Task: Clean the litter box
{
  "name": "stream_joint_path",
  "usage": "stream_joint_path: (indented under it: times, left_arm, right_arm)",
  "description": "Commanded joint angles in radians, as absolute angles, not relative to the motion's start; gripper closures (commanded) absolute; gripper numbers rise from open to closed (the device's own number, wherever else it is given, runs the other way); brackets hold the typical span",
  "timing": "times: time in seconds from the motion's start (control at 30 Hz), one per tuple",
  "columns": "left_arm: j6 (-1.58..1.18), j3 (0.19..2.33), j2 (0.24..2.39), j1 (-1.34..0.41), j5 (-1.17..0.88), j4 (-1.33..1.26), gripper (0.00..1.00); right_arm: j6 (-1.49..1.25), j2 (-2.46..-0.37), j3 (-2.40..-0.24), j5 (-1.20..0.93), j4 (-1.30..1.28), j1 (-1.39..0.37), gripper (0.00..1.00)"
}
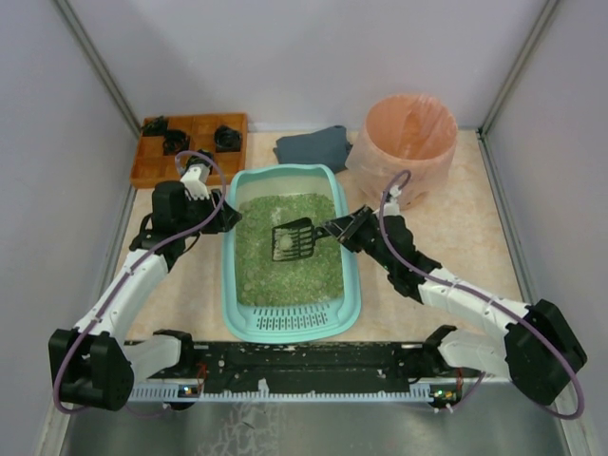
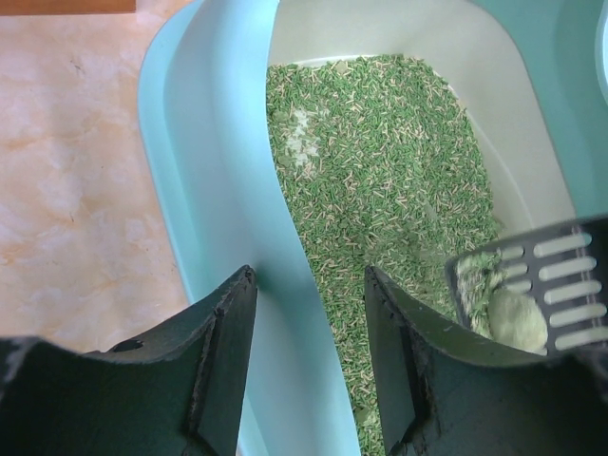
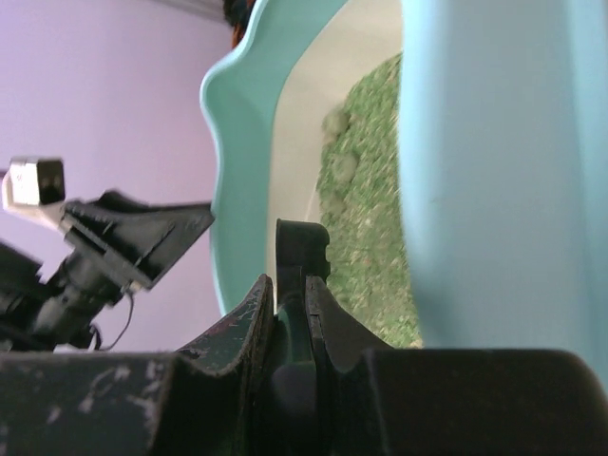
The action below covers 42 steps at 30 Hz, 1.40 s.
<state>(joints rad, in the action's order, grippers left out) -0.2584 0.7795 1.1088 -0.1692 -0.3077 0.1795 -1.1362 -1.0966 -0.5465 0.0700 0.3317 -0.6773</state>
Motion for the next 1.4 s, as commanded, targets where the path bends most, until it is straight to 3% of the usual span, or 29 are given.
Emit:
stream_joint_path:
  times: [0.0, 0.13, 0.27, 0.33, 0.43, 0.6, 0.73, 0.87, 1.03, 1.17, 1.37]
  left_arm:
    - [-0.264, 0.781, 1.108, -0.164, -0.325, 0.155, 0.45]
    - [-0.264, 0.778, 1.105, -0.164, -0.326, 0.156, 0.45]
    - [-0.268, 0.781, 1.113, -0.164, -0.332, 0.150, 0.45]
    - [-0.266, 0.787, 1.119, -0.164, -0.335, 0.156, 0.46]
    - [-0.264, 0.786, 1.113, -0.164, -0.326, 0.167, 0.46]
    - [-0.267, 0.781, 1.116, -0.164, -0.335, 0.148, 0.46]
    - [-0.265, 0.794, 1.125, -0.163, -0.333, 0.168, 0.46]
    - [-0.268, 0.782, 1.120, -0.163, -0.339, 0.155, 0.46]
    - [-0.264, 0.794, 1.127, -0.163, -0.329, 0.174, 0.46]
    - [-0.263, 0.777, 1.118, -0.163, -0.324, 0.160, 0.46]
    - [-0.257, 0.788, 1.128, -0.163, -0.310, 0.182, 0.46]
  right_arm:
    - [-1.177, -1.087, -0.523, -0.048, 0.481, -0.661, 1.00]
    - [-1.302, -1.044, -0.423, -0.026, 0.548, -0.589, 1.00]
    - [-1.284, -1.139, -0.477, -0.196, 0.647, -0.597, 1.00]
    - [-1.315, -1.122, -0.430, -0.135, 0.695, -0.587, 1.00]
    - [-1.360, -1.083, -0.383, -0.061, 0.658, -0.560, 1.00]
    - [-1.264, -1.123, -0.484, -0.175, 0.643, -0.603, 1.00]
    - [-1.325, -1.053, -0.412, -0.066, 0.596, -0.547, 1.00]
    - [-1.290, -1.116, -0.477, -0.181, 0.652, -0.573, 1.00]
    - [-1.366, -1.109, -0.427, -0.088, 0.610, -0.563, 1.00]
    - [-1.314, -1.191, -0.511, -0.203, 0.683, -0.594, 1.00]
    - [-1.305, -1.129, -0.518, -0.091, 0.561, -0.586, 1.00]
